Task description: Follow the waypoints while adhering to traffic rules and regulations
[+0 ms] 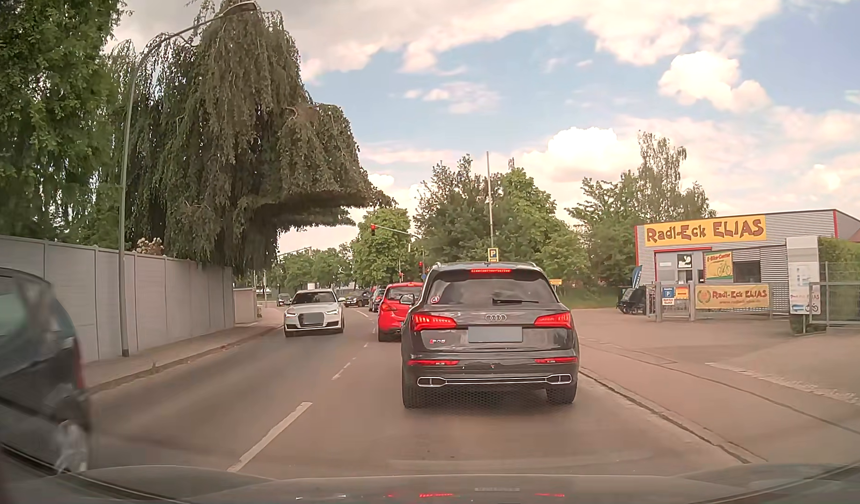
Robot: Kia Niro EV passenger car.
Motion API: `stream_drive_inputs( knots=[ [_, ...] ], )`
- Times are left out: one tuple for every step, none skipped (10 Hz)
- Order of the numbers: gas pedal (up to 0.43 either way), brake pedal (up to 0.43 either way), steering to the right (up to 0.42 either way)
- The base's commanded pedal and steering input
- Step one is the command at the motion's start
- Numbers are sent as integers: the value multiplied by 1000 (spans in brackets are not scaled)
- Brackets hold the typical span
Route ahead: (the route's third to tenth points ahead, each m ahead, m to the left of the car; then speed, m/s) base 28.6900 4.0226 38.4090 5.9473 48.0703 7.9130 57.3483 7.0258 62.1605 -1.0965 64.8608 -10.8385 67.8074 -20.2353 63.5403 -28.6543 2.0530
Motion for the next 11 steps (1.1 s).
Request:
stream_drive_inputs(
  knots=[
    [0, 305, -21],
    [0, 299, -21],
    [0, 305, -21],
    [0, 305, -21],
    [0, 305, -21],
    [0, 305, -21],
    [0, 299, -21],
    [0, 305, -21],
    [0, 305, -21],
    [0, 305, -21],
    [0, 305, -21]
  ],
)
